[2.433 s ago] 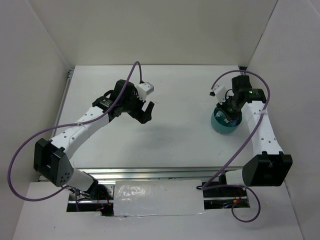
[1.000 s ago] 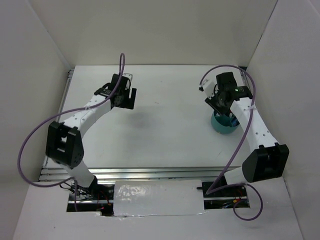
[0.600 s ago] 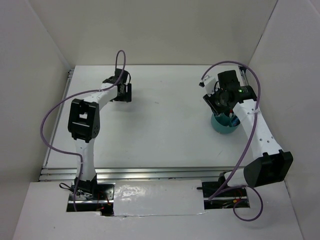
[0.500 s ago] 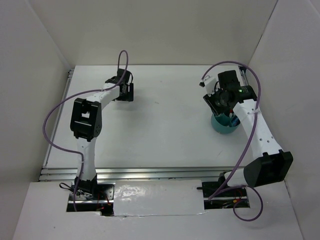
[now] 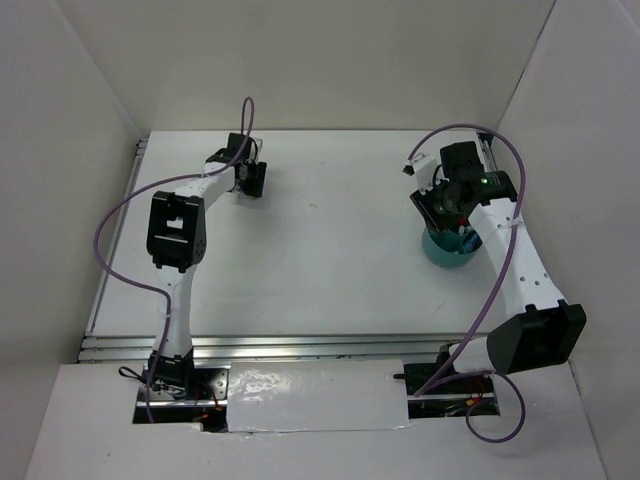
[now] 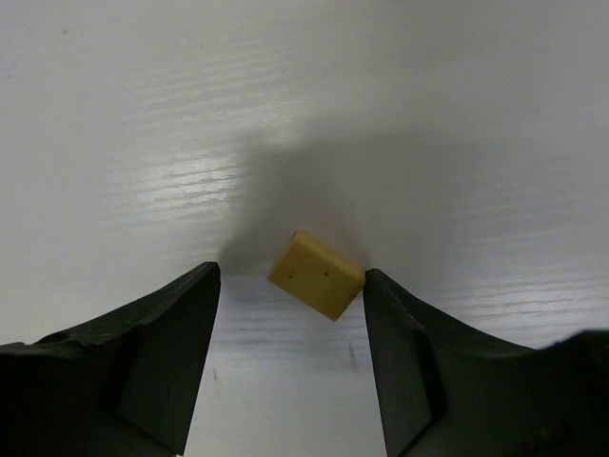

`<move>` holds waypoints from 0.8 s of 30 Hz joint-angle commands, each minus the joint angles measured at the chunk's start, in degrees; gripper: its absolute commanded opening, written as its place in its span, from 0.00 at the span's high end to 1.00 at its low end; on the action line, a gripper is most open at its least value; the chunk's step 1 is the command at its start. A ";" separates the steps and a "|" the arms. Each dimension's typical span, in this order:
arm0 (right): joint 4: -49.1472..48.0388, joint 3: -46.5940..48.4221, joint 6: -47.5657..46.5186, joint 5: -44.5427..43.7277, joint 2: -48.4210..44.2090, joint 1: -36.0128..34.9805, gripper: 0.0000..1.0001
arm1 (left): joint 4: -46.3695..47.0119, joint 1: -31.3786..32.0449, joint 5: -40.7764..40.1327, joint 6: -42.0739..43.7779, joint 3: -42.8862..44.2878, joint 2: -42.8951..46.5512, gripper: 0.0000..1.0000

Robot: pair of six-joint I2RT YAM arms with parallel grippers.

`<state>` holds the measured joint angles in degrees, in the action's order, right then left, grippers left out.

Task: Sort the stationery into containers
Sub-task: Pick up the stationery from the center of the board.

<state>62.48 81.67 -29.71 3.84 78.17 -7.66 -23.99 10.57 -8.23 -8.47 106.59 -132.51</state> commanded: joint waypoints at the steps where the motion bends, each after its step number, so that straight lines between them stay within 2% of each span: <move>1: 1.07 1.74 0.45 0.74 -1.62 0.63 0.61 | -1.15 -1.25 5.67 12.81 1.52 -2.05 0.27; 6: 1.41 3.14 0.88 1.17 -0.57 0.63 0.61 | -3.08 -2.04 12.78 20.76 1.08 -2.31 0.20; 15: 2.29 4.29 1.24 1.17 0.05 0.37 0.61 | -4.23 -2.04 23.60 27.01 0.46 -2.84 0.25; 21: 2.12 4.11 1.15 0.65 -0.65 0.28 0.61 | -6.24 -2.13 24.14 26.93 3.54 -5.30 0.39; 24: 2.21 4.73 1.50 1.35 -0.48 0.19 0.61 | -5.81 -2.22 24.57 27.01 2.32 -4.69 0.52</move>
<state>64.16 83.37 -29.15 4.62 78.26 -7.46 -26.74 8.36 13.91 17.10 109.84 -134.78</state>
